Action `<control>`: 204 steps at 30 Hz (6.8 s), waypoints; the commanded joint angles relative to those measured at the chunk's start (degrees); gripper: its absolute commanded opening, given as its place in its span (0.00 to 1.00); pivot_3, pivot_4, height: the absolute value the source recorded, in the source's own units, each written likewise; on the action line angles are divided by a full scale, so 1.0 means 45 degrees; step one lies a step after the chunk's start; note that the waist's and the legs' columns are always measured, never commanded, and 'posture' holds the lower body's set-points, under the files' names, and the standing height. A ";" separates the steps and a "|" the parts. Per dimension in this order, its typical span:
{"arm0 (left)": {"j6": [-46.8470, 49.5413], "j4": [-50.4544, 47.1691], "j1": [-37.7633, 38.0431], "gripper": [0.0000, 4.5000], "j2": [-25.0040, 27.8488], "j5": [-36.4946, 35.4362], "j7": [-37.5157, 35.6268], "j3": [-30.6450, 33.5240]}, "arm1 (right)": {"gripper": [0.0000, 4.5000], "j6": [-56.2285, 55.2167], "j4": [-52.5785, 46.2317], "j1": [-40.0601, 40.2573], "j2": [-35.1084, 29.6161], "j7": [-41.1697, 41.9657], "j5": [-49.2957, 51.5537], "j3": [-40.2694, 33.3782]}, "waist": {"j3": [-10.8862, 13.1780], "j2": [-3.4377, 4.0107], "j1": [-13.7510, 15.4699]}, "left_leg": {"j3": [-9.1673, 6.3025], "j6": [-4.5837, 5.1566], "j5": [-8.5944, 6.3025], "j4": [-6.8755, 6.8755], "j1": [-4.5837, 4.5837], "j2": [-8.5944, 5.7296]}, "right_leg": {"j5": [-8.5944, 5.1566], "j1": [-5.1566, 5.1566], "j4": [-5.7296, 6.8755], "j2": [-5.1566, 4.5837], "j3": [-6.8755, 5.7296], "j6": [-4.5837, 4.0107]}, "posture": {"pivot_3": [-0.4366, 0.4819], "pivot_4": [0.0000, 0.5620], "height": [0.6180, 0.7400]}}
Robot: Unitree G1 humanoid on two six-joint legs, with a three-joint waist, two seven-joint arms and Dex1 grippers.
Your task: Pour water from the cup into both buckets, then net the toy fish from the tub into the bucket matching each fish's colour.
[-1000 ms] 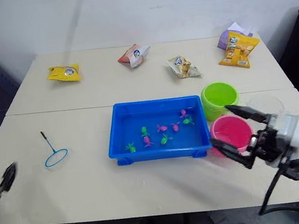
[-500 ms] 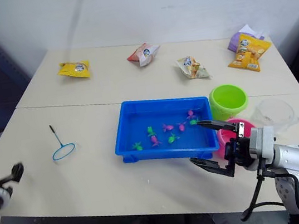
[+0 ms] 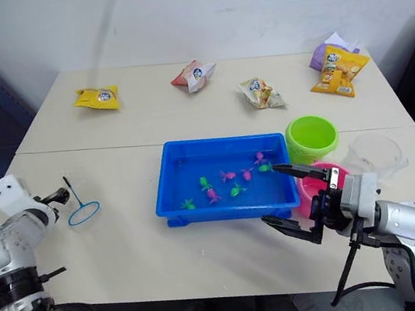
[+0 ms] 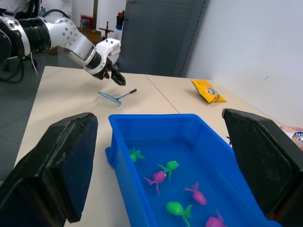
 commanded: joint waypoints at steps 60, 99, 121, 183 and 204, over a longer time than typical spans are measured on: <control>-0.9022 -0.2756 -0.3699 0.01 0.0538 0.0261 -2.0691 -0.9843 | 1.00 1.1418 -0.1327 -0.6436 -0.1538 -0.4457 0.2474 0.3253 | 0.0044 0.0046 -0.0043 | -0.0032 0.0133 -0.0067 0.0325 -0.0262 0.0025 | 0.0030 -0.0098 0.0047 0.0010 -0.0049 0.0054 | 0.48 0.27 0.98; -0.8269 -0.3610 -0.3019 0.00 0.0167 0.0089 -2.0198 -0.9721 | 0.02 1.1938 -0.1727 -0.6453 -0.1447 -0.4067 0.1811 0.3486 | 0.0044 0.0047 -0.0054 | -0.0034 0.0133 -0.0066 0.0329 -0.0260 0.0022 | 0.0030 -0.0096 0.0066 0.0011 -0.0048 0.0054 | 0.48 0.27 0.98; -0.8149 -0.0623 -0.1013 0.98 0.3108 -0.2148 -1.8686 -0.3520 | 0.00 1.0644 -0.2539 -0.3065 -0.5147 -0.2315 0.1384 -0.0927 | 0.0049 0.0052 0.0005 | -0.0051 0.0135 -0.0073 0.0319 -0.0229 0.0018 | 0.0032 -0.0053 0.0028 -0.0001 -0.0062 0.0057 | 0.48 0.27 0.98; -0.8365 -0.3869 0.1116 0.98 0.0418 -0.2342 -1.6140 -0.4646 | 0.00 1.9206 0.1273 -0.6990 -0.4330 -1.8994 1.5295 0.0693 | 0.0056 0.0071 -0.0335 | -0.0076 0.0169 -0.0081 0.0306 -0.0245 0.0002 | 0.0038 -0.0052 -0.0012 -0.0032 -0.0071 0.0068 | 0.48 0.27 0.98; -0.8063 -0.3840 0.0995 0.98 0.0382 -0.2381 -1.6116 -0.4775 | 0.00 1.6888 0.2804 -0.8536 -0.3798 -2.0108 1.4164 0.3879 | 0.0058 0.0073 -0.0328 | -0.0081 0.0165 -0.0077 0.0303 -0.0254 0.0005 | 0.0041 -0.0052 -0.0040 -0.0032 -0.0079 0.0074 | 0.48 0.27 0.98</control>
